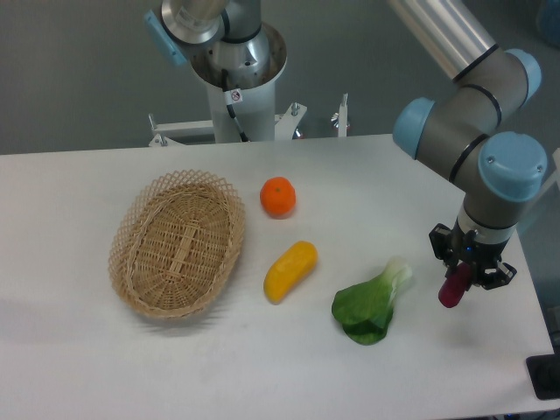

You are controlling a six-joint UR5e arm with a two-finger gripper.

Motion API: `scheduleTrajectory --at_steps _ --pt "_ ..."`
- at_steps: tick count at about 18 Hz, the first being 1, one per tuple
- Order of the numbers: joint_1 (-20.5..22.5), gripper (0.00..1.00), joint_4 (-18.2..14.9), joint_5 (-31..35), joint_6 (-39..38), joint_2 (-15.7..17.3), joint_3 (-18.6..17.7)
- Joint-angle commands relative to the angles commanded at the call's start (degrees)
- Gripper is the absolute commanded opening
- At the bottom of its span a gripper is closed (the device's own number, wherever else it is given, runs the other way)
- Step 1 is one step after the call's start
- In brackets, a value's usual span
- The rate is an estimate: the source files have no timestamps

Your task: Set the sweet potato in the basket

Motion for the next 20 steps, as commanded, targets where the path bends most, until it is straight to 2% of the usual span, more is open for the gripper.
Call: scheduleTrajectory --at_steps 10,13,18,20 --pt "-0.44 0.31 0.0 0.26 -0.09 0.0 -0.09" --pt "-0.7 0.31 0.09 0.09 -0.17 0.44 -1.23" --pt "-3.51 0.31 0.7 0.18 -4.38 0.7 -2.46" --pt "-4.83 0.31 1.92 0.17 -5.79 1.23 -3.42"
